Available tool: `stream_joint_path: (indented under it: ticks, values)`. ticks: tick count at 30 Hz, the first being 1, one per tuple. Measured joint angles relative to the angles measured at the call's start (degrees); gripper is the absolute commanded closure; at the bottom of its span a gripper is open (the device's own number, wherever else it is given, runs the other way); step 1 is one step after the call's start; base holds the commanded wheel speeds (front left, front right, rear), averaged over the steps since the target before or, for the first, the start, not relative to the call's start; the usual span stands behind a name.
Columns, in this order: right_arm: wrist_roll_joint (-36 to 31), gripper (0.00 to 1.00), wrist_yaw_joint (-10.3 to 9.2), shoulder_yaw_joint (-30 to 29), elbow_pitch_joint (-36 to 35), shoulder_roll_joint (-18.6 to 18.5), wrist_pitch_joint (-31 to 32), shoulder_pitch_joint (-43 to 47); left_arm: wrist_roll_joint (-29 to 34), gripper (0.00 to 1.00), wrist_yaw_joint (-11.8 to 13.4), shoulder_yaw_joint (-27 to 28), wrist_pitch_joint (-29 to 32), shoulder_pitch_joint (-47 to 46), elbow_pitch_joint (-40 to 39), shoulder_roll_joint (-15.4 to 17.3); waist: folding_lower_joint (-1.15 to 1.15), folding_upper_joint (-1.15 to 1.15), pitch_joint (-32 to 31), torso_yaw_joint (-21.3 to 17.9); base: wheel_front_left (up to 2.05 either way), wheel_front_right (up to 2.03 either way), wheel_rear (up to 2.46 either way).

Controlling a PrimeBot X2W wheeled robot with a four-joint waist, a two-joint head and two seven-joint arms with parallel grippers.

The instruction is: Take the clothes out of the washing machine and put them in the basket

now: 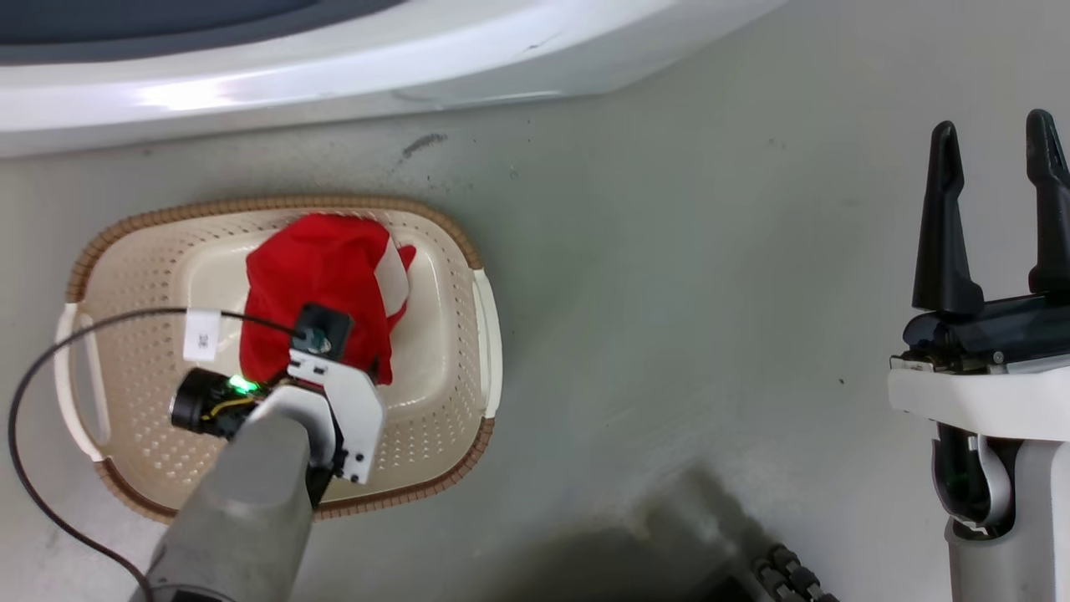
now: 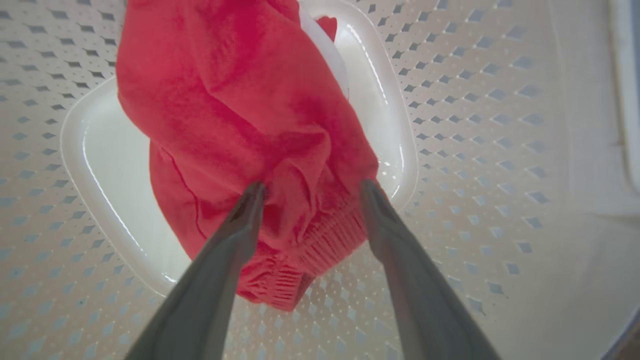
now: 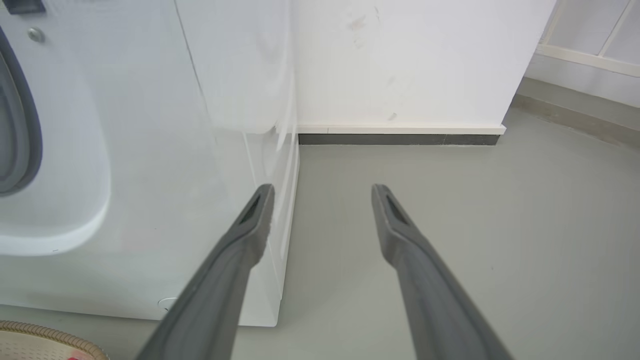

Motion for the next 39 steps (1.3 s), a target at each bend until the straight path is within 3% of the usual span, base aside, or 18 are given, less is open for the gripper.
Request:
stream_joint_path:
  ticks: [7, 13, 26, 39]
  values:
    - [-1.01, 0.0, -0.01, -0.33, 0.77, 0.0, 0.0, 2.0, -1.87, 0.0, -0.98, -0.45, -7.43, 3.98, -0.33, -2.4, 0.0, 0.0, -5.71, 1.43, 0.0, 0.0, 0.0]
    - [-1.65, 0.0, 0.0, -0.34, 1.46, 0.01, 0.0, 4.27, -2.16, 0.0, -1.1, -1.12, -9.36, 8.26, -4.19, -2.24, -0.01, 0.0, -11.1, 3.07, 0.0, 0.0, 0.0]
    - [-2.63, 0.0, 0.0, -0.31, 2.37, 0.01, 0.0, 8.59, -2.6, 0.0, 1.09, 4.03, -9.53, 19.83, -30.93, 0.12, -0.01, 0.0, -19.93, 5.74, 0.0, 0.0, 0.0]
    - [-2.58, 0.0, 0.0, 0.25, 2.43, 0.0, 0.0, 9.57, -2.69, 0.0, 2.23, 10.44, -9.53, 19.58, -46.63, 1.54, -0.02, 0.0, -22.81, 4.31, 0.0, 0.0, 0.0]
